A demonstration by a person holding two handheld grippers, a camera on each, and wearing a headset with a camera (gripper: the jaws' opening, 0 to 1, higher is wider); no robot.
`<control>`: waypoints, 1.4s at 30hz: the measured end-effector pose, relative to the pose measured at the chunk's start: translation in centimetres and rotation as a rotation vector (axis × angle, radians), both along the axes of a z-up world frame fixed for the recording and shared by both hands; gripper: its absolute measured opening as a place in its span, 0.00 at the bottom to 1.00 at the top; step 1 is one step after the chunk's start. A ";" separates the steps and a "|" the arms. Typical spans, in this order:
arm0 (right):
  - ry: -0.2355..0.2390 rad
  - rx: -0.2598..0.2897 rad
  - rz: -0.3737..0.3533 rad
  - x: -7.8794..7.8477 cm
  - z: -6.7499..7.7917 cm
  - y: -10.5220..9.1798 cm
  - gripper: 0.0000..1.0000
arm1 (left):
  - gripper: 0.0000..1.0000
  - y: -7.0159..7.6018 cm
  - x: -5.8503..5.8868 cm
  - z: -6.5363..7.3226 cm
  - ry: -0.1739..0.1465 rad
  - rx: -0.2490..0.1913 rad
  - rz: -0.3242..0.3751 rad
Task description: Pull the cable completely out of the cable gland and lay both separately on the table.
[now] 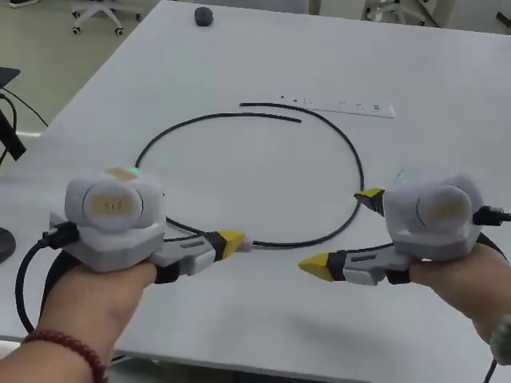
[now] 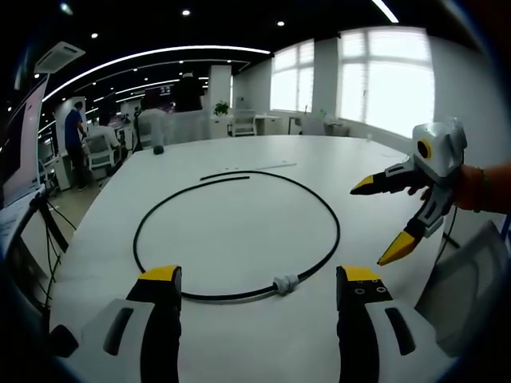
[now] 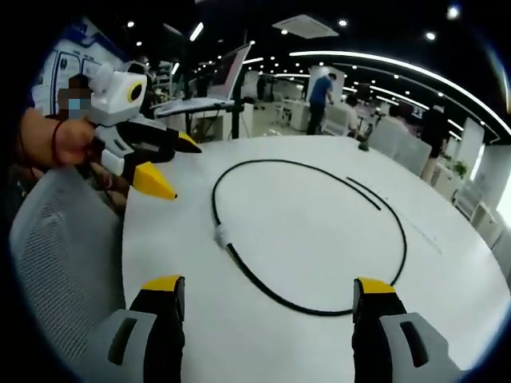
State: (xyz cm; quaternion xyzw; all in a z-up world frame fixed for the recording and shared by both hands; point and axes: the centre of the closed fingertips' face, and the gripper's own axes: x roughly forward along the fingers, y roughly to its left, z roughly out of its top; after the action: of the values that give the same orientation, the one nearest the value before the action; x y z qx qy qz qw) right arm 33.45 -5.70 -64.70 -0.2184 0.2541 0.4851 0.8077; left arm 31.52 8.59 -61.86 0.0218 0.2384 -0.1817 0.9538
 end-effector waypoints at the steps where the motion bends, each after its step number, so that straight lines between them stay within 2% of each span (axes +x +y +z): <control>1: 0.029 -0.009 0.026 -0.3 -0.3 0.6 0.86 | 0.80 0.0 0.0 0.0 0.001 -0.001 -0.001; 4: 0.030 -0.037 0.071 0.1 -0.8 1.7 0.79 | 0.80 -0.2 -0.2 -0.2 0.007 -0.008 -0.014; 7: 0.033 -0.072 0.123 0.2 -1.3 2.6 0.68 | 0.80 -0.3 -0.5 -0.4 0.015 0.002 -0.024; 16: 0.076 -0.146 0.265 -0.3 -2.8 5.6 0.57 | 0.80 0.0 -0.2 -0.3 0.016 -0.013 -0.014; 18: 0.068 -0.171 0.295 -0.2 -3.2 6.0 0.55 | 0.80 0.0 -0.2 -0.3 0.012 -0.015 -0.013; 23: 0.081 -0.192 0.341 -0.1 -4.0 7.0 0.45 | 0.80 0.1 -0.2 -0.6 0.014 0.002 -0.011; 30: 0.109 -0.238 0.408 -0.8 -5.4 8.0 0.34 | 0.79 0.0 -0.2 -0.5 0.010 -0.010 -0.003; 38: 0.131 -0.255 0.442 -0.7 -6.2 8.9 0.26 | 0.79 -0.2 -0.1 -0.9 0.016 -0.008 -0.005; 42: 0.132 -0.262 0.448 -0.5 -6.4 9.1 0.26 | 0.79 -0.2 0.1 -1.0 0.015 -0.010 -0.005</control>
State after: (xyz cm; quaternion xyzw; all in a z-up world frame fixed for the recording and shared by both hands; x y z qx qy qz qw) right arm 32.97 3.38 -71.11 -0.3399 0.3123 0.6279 0.6266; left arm 31.57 8.34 -62.86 0.0162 0.2445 -0.1856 0.9516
